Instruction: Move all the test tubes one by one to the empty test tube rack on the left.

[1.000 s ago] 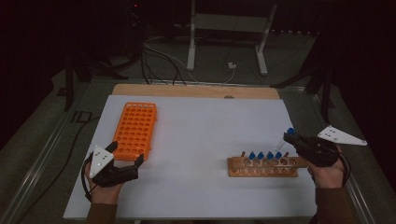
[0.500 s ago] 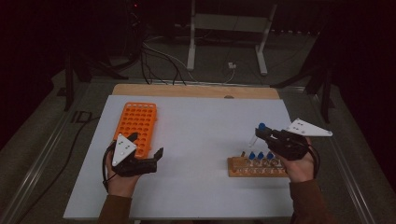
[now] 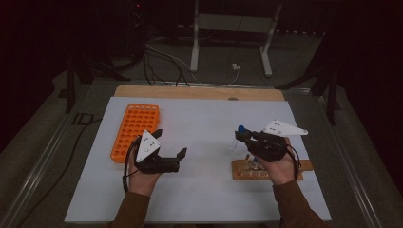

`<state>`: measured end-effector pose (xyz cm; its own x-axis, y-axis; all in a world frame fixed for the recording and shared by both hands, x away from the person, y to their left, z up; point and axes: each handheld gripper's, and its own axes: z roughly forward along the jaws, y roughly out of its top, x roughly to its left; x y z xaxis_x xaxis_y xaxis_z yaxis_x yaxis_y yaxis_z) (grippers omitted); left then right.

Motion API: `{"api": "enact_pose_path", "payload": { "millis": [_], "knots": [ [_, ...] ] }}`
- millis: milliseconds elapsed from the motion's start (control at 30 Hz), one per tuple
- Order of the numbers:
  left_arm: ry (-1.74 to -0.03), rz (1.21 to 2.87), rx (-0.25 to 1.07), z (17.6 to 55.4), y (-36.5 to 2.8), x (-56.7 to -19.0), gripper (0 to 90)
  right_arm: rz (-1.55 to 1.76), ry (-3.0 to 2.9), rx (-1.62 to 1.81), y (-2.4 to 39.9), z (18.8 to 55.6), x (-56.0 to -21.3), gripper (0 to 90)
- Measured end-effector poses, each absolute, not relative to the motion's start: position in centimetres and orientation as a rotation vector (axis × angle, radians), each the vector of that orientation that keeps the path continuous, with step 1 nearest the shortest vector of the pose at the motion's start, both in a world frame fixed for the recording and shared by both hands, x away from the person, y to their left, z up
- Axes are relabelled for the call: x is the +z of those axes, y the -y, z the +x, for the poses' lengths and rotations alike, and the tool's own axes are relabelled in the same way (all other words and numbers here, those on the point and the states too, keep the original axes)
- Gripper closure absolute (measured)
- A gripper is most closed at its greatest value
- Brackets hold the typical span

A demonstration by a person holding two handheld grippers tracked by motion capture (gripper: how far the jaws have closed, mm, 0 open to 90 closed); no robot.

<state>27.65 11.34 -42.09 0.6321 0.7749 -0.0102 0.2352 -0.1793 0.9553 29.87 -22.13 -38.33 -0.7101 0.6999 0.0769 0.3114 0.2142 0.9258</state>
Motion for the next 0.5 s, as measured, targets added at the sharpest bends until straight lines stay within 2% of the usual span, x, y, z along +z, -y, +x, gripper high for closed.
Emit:
{"api": "enact_pose_path", "payload": {
  "millis": [133, 467, 500],
  "knots": [
    [-0.795, 1.743, 0.578, 27.8, -9.9, -41.8, 1.0, 0.928, -2.151, 1.504, 20.8, 29.9, -38.5, 77.3],
    [-0.725, 1.821, 0.56, 27.9, -6.4, -41.9, 9.0, 0.917, -2.196, 1.524, 17.5, 30.1, -39.1, 77.3],
    [-0.721, 1.828, 0.556, 28.0, -6.3, -41.9, 17.1, 0.913, -2.206, 1.529, 17.0, 30.2, -39.3, 77.3]
  ]
}}
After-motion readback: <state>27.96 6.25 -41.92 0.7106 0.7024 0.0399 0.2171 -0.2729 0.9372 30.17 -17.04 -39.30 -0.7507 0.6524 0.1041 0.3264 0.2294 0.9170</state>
